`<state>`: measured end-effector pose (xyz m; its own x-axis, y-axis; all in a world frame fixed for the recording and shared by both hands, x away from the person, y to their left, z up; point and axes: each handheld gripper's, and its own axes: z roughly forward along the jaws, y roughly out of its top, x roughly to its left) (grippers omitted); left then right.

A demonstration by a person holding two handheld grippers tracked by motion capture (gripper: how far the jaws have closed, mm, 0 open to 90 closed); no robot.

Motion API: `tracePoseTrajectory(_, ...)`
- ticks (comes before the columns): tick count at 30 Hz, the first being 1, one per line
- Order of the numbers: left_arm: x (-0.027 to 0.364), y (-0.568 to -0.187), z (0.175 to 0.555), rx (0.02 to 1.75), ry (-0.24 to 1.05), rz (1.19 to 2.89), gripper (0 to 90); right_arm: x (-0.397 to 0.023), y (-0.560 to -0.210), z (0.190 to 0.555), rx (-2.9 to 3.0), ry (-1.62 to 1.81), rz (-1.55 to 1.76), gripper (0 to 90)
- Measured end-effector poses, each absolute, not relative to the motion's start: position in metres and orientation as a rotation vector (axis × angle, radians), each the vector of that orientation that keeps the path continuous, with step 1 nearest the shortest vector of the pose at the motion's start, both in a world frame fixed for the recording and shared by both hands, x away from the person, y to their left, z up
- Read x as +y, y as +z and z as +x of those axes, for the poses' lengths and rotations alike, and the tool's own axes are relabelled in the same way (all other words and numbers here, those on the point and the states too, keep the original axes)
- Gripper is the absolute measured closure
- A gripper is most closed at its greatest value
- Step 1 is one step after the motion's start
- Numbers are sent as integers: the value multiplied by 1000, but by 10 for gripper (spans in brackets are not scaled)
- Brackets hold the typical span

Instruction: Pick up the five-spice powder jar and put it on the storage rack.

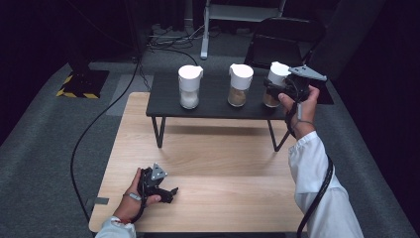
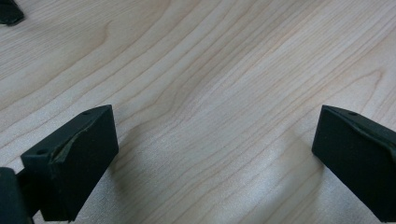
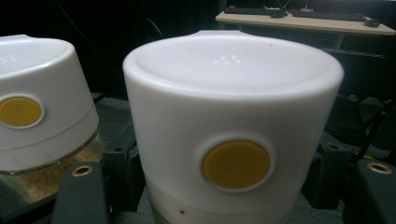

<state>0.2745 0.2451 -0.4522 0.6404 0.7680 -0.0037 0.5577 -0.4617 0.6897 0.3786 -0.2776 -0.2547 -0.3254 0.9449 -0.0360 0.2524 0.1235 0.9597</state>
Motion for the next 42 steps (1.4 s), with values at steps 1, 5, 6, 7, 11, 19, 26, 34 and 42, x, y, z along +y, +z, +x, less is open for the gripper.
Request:
tracePoseTrajectory(1, 245, -452, 274, 1028, 406, 2191, 0, -278, -255, 379, 1694, 1238, 1173, 294)
tracePoseTrajectory(5, 245, -452, 274, 1028, 406, 2191, 0, -278, -257, 379, 1691, 1238, 1174, 294)
tracePoseTrajectory(6, 245, -452, 274, 1028, 406, 2191, 0, -278, -257, 379, 1692, 1238, 1173, 294)
tracePoseTrajectory(7, 245, -452, 274, 1028, 406, 2191, 0, -277, -257, 379, 1693, 1236, 1173, 294)
tracePoseTrajectory(11, 245, -452, 274, 1028, 406, 2191, 0, -278, -259, 380, 1695, 1237, 1175, 294)
tracePoseTrajectory(19, 245, -452, 274, 1028, 406, 2191, 0, -278, -264, 380, 1696, 1233, 1176, 293)
tracePoseTrajectory(26, 245, -452, 274, 1028, 407, 2191, 0, -279, -266, 380, 1695, 1232, 1174, 292)
tracePoseTrajectory(34, 245, -452, 274, 1028, 406, 2191, 0, -282, -267, 377, 1691, 1242, 1168, 286)
tracePoseTrajectory(42, 245, -452, 274, 1029, 406, 2191, 0, -281, -269, 378, 1698, 1242, 1167, 257)
